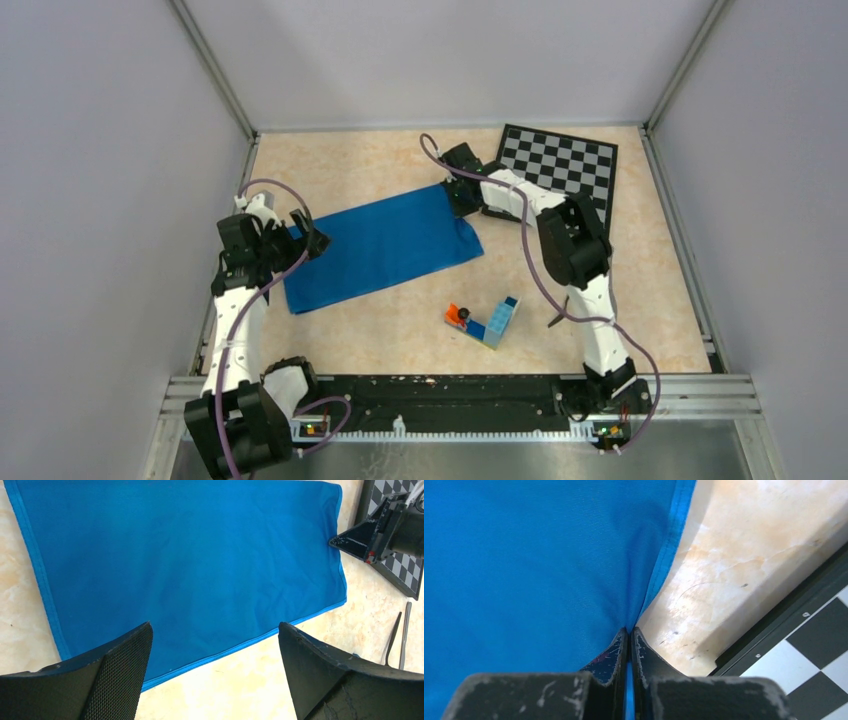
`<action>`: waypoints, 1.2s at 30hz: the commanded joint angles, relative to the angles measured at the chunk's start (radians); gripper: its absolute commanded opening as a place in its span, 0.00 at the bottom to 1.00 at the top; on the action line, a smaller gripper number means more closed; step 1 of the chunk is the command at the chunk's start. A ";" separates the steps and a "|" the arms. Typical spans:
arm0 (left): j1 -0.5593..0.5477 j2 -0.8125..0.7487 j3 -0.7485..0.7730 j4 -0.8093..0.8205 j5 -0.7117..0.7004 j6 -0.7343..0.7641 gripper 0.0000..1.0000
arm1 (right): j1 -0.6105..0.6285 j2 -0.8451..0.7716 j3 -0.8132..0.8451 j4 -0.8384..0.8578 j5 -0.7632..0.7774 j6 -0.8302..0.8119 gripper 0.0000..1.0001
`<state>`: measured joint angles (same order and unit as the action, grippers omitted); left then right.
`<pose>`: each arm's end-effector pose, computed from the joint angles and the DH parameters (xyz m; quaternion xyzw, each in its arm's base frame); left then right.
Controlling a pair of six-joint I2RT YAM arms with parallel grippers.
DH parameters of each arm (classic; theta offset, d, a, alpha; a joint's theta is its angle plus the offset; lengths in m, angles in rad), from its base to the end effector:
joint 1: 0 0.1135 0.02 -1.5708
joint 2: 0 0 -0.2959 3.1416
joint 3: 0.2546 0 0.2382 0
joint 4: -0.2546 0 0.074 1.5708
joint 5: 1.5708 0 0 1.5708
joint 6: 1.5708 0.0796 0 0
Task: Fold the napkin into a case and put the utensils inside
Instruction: Pick up the rectangle-folded napkin from the center of the board, then fold the rectangle-folded napkin at the center of the board.
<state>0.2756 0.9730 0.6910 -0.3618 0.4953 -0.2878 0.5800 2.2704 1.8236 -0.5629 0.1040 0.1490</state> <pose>0.2093 0.0199 0.2651 -0.1358 0.8635 -0.2219 0.4321 0.4444 0.2813 0.1647 -0.1911 0.9405 0.0519 0.2762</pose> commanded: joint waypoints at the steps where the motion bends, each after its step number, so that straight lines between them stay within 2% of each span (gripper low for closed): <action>1: -0.003 -0.014 -0.001 0.015 -0.017 0.012 0.99 | -0.025 -0.125 -0.034 0.023 -0.145 -0.032 0.00; 15: -0.004 -0.014 -0.006 0.015 -0.041 0.004 0.99 | -0.134 -0.267 -0.045 -0.014 -0.209 -0.090 0.00; 21: -0.011 -0.003 -0.006 0.017 -0.037 0.004 0.99 | -0.191 -0.285 -0.034 -0.053 -0.146 -0.132 0.00; 28: -0.016 -0.008 -0.008 0.020 -0.036 0.001 0.99 | -0.198 -0.282 -0.009 -0.094 0.016 -0.204 0.00; 36: -0.022 -0.010 -0.008 0.021 -0.038 0.003 0.99 | -0.162 -0.266 0.032 -0.106 0.026 -0.229 0.00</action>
<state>0.2588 0.9733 0.6907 -0.3668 0.4553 -0.2886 0.3824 2.0502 1.7859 -0.6720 0.0998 -0.0505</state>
